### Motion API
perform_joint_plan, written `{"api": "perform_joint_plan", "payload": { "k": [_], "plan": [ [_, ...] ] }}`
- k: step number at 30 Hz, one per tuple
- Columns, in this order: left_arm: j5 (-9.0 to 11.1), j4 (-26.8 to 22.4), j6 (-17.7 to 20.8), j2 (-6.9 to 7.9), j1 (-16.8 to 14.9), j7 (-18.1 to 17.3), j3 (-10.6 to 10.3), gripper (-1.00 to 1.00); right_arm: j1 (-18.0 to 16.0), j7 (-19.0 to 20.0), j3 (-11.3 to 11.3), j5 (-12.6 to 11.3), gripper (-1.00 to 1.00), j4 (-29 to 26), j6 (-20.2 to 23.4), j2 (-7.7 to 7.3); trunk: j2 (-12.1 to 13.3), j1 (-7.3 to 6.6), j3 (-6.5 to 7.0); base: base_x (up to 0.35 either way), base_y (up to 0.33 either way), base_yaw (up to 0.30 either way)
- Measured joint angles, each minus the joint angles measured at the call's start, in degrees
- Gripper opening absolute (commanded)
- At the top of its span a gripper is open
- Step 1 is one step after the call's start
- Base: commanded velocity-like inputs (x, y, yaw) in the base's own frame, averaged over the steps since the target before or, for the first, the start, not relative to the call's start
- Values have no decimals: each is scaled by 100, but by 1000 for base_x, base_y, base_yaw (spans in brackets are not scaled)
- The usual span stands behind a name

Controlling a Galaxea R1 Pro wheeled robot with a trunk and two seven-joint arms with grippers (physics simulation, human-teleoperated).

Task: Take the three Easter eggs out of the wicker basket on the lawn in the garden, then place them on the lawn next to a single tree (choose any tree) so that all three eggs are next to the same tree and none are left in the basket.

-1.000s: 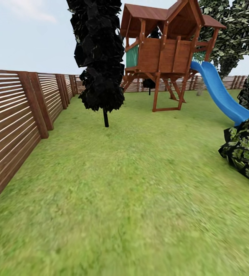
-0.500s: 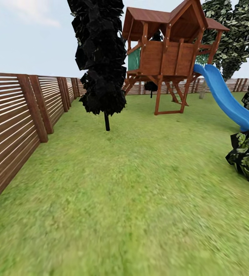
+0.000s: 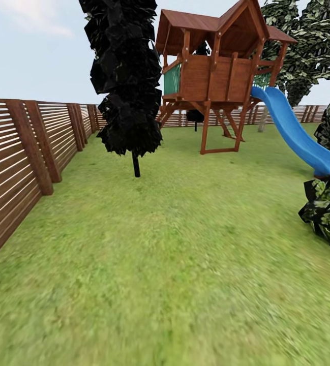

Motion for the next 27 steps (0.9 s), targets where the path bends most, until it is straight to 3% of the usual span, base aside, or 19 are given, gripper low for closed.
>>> {"api": "perform_joint_plan", "payload": {
  "k": [27],
  "plan": [
    [0,0,7,0,0,0,0,100,0,-10,-23,-64,100,15,0,63,0,0,62,334,0,0]
  ]
}}
